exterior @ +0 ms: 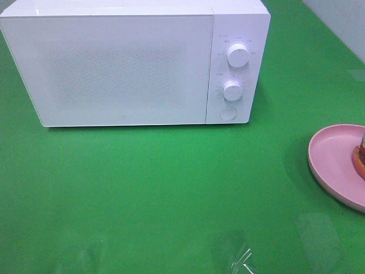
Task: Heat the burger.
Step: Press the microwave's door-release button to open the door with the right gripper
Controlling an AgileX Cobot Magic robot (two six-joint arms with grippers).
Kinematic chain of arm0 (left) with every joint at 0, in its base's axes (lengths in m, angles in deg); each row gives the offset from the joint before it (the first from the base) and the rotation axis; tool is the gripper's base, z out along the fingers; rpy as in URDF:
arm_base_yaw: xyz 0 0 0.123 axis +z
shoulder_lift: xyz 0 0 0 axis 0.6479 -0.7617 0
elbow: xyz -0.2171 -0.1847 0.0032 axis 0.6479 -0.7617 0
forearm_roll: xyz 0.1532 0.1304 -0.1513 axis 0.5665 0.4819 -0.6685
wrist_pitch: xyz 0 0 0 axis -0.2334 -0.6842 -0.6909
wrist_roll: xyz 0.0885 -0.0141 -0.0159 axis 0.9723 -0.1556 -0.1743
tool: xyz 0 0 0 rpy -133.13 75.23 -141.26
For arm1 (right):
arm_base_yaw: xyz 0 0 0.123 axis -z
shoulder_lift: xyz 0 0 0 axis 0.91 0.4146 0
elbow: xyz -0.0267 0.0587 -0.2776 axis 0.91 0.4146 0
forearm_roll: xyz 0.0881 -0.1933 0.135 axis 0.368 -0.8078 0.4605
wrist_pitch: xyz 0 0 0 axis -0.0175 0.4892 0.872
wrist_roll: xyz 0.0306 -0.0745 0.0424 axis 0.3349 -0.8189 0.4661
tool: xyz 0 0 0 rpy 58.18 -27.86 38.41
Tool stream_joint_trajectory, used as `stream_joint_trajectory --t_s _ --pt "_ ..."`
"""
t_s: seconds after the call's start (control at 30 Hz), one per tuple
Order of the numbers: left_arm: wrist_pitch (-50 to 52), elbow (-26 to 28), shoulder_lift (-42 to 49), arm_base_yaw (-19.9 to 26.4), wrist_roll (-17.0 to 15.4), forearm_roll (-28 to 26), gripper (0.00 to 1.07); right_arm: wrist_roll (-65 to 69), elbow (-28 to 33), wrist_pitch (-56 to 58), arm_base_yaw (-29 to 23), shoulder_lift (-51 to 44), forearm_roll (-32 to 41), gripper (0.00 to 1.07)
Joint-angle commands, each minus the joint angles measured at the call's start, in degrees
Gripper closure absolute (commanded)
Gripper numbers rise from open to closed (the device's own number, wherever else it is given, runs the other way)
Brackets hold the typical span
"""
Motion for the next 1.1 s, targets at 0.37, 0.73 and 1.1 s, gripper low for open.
stream_joint_trajectory --t_s 0.37,0.73,1.1 --pt "0.00 -0.11 0.17 0.11 0.11 -0.69 0.09 -0.40 -1.15 -10.54 0.17 7.79 -0.52 0.33" --pt "0.00 -0.11 0.17 0.11 0.11 -0.63 0.09 -0.40 4.81 -20.80 0.17 13.75 -0.34 0.33" --pt "0.00 -0.11 0.17 0.11 0.11 -0.63 0.09 -0.40 8.94 -29.45 0.17 18.56 -0.46 0.33"
